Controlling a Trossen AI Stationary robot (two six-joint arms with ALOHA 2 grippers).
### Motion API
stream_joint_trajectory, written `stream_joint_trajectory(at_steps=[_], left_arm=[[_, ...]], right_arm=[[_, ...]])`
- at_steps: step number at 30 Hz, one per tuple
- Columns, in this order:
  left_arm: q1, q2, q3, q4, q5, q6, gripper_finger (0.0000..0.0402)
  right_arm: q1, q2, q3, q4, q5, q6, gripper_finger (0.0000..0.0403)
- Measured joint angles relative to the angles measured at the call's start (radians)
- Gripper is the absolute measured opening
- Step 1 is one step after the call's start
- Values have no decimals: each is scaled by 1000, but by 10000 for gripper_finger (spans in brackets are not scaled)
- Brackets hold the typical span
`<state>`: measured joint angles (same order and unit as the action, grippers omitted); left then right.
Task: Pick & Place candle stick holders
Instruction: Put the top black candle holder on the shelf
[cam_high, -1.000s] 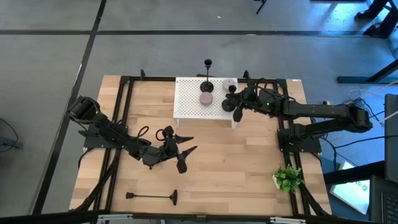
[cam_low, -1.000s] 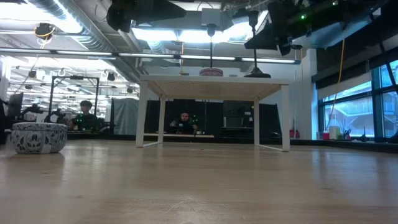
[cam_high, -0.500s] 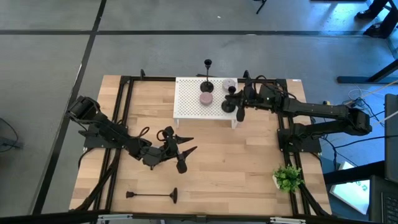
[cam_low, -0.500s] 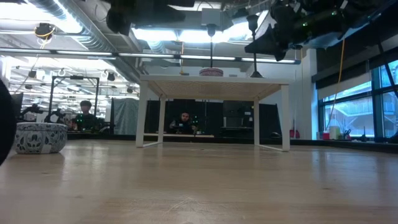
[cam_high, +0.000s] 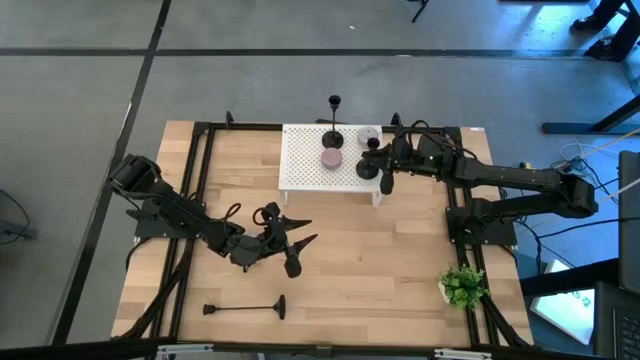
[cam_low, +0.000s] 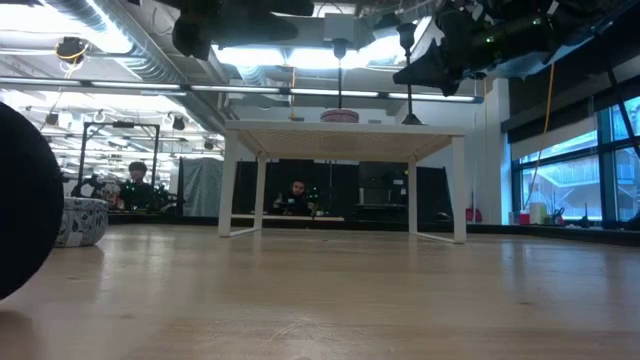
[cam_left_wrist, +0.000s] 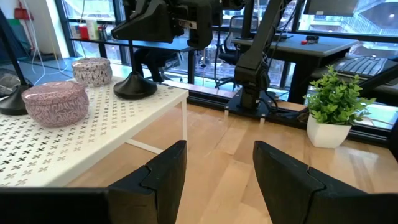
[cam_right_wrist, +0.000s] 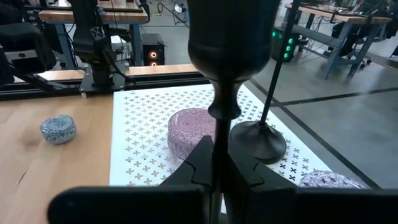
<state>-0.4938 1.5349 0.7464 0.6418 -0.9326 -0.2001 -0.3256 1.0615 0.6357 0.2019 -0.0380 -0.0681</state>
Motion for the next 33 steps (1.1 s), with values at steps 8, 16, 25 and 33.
stream_joint_trajectory(at_steps=[8, 16, 25, 33], left_arm=[[0, 0, 0, 0, 0, 0, 182], [0, 0, 0, 0, 7, 0, 182], [0, 0, 0, -2, 8, 0, 182], [0, 0, 0, -11, 10, 0, 182]], right_arm=[[0, 8, 0, 30, -26, 1, 13], [0, 44, 0, 68, -26, 1, 13], [-8, 89, 0, 116, -18, 4, 13], [-9, 89, 0, 116, -3, 3, 13]])
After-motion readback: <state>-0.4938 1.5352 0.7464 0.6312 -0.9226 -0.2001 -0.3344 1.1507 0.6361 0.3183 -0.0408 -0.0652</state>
